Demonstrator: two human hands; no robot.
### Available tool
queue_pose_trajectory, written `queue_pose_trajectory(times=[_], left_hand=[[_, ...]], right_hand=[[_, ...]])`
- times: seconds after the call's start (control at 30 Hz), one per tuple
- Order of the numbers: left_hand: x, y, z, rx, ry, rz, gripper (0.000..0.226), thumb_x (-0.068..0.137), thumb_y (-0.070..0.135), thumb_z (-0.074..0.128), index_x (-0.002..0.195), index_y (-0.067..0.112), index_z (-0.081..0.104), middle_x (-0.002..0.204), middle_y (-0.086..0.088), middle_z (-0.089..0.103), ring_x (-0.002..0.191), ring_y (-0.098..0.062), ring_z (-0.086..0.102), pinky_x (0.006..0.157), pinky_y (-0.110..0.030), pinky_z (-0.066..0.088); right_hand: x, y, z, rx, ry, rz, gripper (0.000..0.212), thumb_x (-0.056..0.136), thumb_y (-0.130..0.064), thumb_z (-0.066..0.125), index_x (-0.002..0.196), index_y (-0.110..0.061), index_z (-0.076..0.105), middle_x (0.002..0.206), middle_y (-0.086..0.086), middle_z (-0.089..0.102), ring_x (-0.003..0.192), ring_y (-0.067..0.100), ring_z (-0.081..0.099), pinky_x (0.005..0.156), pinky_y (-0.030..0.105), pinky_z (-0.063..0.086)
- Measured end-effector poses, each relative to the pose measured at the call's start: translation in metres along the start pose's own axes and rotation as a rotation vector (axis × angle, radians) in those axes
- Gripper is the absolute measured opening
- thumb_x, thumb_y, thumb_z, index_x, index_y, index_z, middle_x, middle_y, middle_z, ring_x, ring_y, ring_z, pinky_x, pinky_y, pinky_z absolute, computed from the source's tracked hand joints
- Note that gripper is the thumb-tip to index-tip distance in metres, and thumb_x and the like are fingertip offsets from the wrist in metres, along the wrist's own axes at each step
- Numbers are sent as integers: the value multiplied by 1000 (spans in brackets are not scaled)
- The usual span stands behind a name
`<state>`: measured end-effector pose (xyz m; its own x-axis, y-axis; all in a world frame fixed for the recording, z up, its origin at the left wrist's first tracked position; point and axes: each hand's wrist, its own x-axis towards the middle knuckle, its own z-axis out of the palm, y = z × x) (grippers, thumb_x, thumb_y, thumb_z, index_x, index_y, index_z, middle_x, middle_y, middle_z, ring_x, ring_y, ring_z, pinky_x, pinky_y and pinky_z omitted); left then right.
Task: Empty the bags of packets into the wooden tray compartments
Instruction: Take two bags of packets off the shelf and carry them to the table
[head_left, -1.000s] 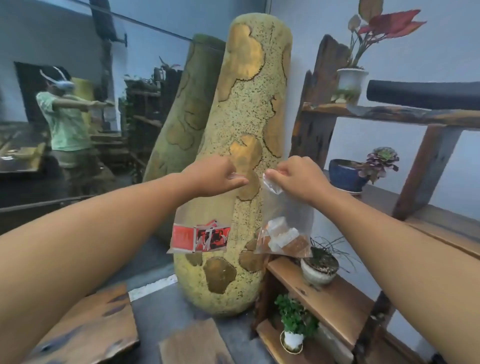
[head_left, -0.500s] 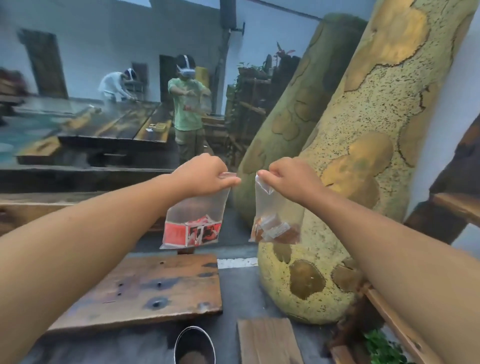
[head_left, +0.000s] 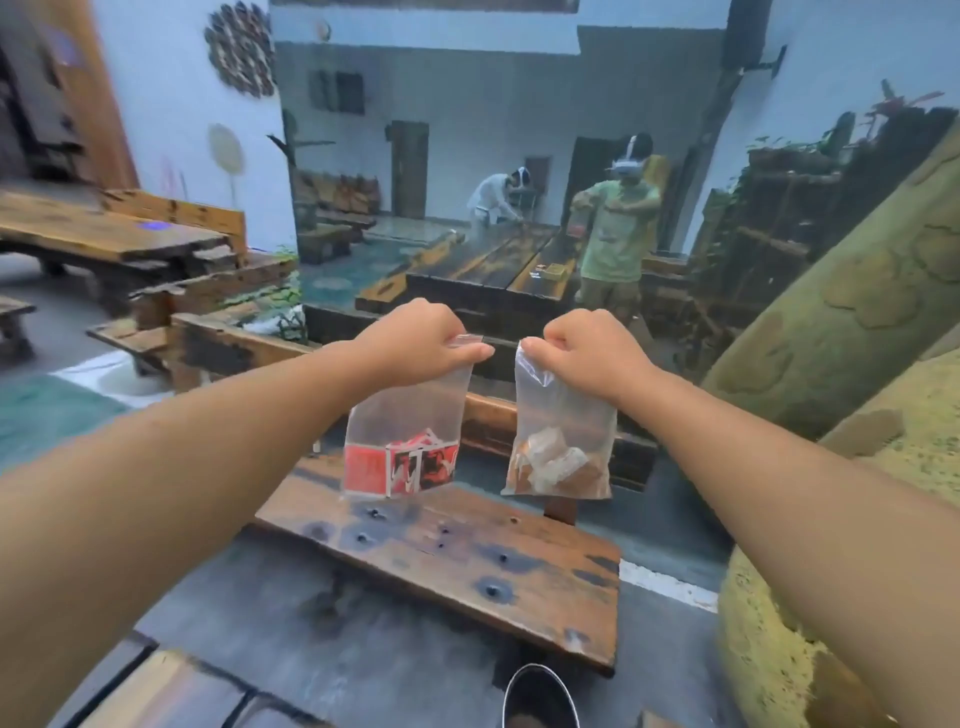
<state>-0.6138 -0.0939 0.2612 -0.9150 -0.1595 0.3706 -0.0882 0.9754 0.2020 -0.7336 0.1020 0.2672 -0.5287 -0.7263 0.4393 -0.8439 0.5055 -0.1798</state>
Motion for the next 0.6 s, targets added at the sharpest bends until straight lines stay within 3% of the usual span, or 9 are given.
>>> queue_pose_trajectory(times=[0.23,0.4,0.5,0.6], left_hand=[[-73,-42,-43,210,12,-227,60,94,59,48,59,11,51,56,-6,53,52,-24,48,50,-35,33],[-128,-48,-74,363,41,-414,56,96,52,51,60,9,52,55,-6,51,50,-22,45,49,-34,29],[-164,-52,-87,373,44,-545,61,96,57,48,63,6,56,56,-9,53,50,-23,45,50,-34,30],[-202,-54,-98,425,46,-626,57,96,56,47,57,14,48,54,-6,50,50,-24,45,51,-35,33]], right_hand=[[45,-76,29,70,-80,-326,53,95,-44,53,53,-14,42,51,3,45,50,21,44,50,32,34],[66,-133,42,225,-110,-519,53,95,-42,55,50,-16,40,49,2,43,49,22,41,48,31,28],[67,-170,52,310,-140,-608,52,95,-44,54,51,-17,47,50,1,47,48,19,43,49,32,32],[61,-204,67,363,-160,-686,51,94,-48,53,57,-13,55,56,6,57,54,24,53,52,38,42]])
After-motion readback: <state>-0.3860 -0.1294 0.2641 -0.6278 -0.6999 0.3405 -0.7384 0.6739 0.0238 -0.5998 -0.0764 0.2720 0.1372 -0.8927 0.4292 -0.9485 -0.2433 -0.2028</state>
